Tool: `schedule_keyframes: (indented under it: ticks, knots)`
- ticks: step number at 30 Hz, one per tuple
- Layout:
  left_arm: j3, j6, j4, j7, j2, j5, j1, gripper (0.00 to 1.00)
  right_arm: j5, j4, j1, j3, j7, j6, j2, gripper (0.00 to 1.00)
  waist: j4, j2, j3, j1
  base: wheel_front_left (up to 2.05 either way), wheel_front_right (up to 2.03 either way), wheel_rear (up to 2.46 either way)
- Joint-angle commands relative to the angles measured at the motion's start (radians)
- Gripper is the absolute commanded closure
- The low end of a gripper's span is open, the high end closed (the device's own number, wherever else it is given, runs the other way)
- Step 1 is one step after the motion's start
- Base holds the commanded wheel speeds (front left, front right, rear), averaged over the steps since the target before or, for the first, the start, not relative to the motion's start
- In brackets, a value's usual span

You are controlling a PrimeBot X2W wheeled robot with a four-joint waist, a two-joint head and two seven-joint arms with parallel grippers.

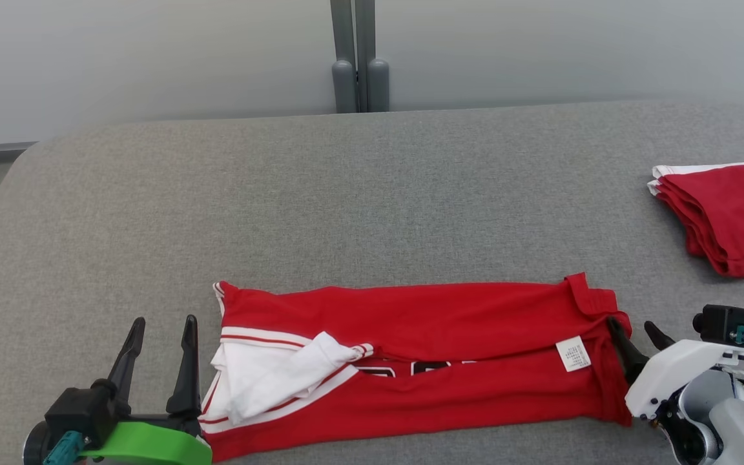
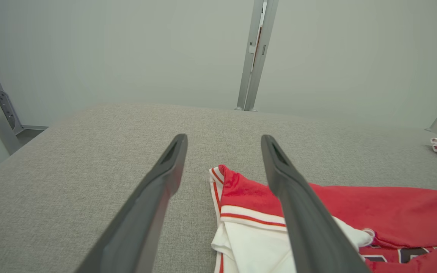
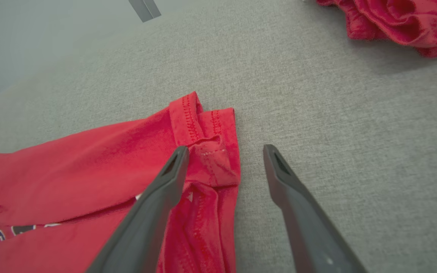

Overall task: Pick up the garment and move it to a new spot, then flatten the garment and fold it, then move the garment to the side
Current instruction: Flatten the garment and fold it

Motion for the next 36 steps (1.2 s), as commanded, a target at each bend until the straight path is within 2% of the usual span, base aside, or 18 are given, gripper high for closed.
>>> schedule_keyframes:
  ticks: [1, 7, 15, 16, 17, 18, 19, 28, 36]
  knots:
    - [0.004, -0.009, 0.009, -0.003, -0.001, 0.019, -0.018, 0.0, 0.016, 0.025, -0.028, -0.008, 0.014, 0.0, 0.003, 0.0, 0.014, 0.0, 0.011, 0.0, 0.0, 0.0, 0.0]
    - [0.017, -0.034, 0.043, -0.003, -0.02, 0.037, -0.042, 0.0, 0.071, 0.167, -0.094, -0.012, 0.151, 0.0, 0.039, 0.0, 0.049, 0.0, 0.025, 0.0, 0.0, 0.0, 0.0]
    - [0.034, -0.052, 0.069, -0.003, -0.043, 0.055, -0.051, 0.0, 0.147, 0.176, -0.076, 0.049, 0.239, 0.001, 0.077, 0.0, 0.067, 0.0, 0.031, 0.0, 0.0, 0.0, 0.0]
    - [0.036, -0.054, 0.071, -0.003, -0.045, 0.058, -0.053, 0.0, 0.15, 0.177, -0.076, 0.053, 0.242, 0.001, 0.075, 0.05, 0.068, 0.0, 0.031, 0.0, 0.0, 0.0, 0.0]
    - [0.038, -0.056, 0.074, -0.003, -0.047, 0.06, -0.054, 0.0, 0.151, 0.18, -0.077, 0.056, 0.242, 0.001, 0.073, 0.5, 0.068, 0.0, 0.03, 0.0, 0.0, 0.0, 0.0]
    - [0.041, -0.058, 0.076, -0.003, -0.049, 0.063, -0.055, 0.0, 0.153, 0.183, -0.079, 0.059, 0.243, 0.001, 0.071, 0.6, 0.068, 0.0, 0.029, 0.0, 0.0, 0.0, 0.0]
    - [0.043, -0.059, 0.078, -0.003, -0.051, 0.065, -0.056, 0.0, 0.153, 0.182, -0.083, 0.059, 0.232, 0.001, 0.069, 1.0, 0.068, 0.0, 0.028, 0.0, 0.0, 0.0, 0.0]
    - [0.063, -0.071, 0.08, -0.003, -0.064, 0.079, -0.042, 0.0, 0.173, 0.138, -0.117, 0.054, 0.14, 0.0, 0.029, 1.0, 0.045, 0.0, 0.017, 0.0, 0.0, 0.0, 0.0]
    - [0.091, -0.075, 0.074, -0.003, -0.079, 0.085, -0.038, 0.0, 0.168, 0.131, -0.139, 0.033, 0.096, 0.0, -0.074, 1.0, 0.007, 0.0, 0.007, 0.0, 0.0, 0.0, 0.0]
